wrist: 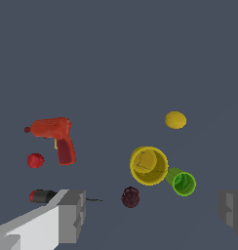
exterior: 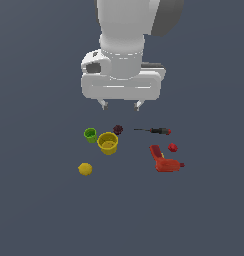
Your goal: Pick up a designated object from a clutter of objects.
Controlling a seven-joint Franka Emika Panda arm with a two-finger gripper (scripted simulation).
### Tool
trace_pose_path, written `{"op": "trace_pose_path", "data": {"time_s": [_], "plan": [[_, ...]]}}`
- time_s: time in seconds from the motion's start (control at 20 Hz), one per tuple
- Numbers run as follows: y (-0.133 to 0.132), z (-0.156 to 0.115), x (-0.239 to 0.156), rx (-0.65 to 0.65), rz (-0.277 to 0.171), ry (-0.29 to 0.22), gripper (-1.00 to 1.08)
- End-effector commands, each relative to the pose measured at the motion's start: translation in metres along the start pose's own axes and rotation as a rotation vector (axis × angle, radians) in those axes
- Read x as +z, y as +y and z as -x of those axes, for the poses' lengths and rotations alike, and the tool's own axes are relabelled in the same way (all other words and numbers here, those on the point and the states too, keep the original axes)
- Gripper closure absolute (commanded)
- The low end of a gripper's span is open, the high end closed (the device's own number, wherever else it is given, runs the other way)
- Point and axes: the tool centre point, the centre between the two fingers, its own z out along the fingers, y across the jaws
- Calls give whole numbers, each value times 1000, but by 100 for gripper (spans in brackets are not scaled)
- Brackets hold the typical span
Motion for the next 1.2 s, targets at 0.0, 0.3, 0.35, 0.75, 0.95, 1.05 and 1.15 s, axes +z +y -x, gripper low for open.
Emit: {"op": "trace_pose_path", "data": {"time_s": [0.0, 0.3, 0.35, 0.75, 0.95, 1.05, 1.15], "plan": [[0, 0, 0, 0, 0, 0, -92], [-2, 3, 6, 1, -12, -12, -92], [-3, 3, 6, -1, -14, -14, -92], [-2, 4, 10, 7, -17, -17, -92], [6, 4, 24, 48, -22, -19, -92], [12, 5, 34, 79, -25, -21, -92], [20, 7, 46, 118, -28, -23, -92]]}}
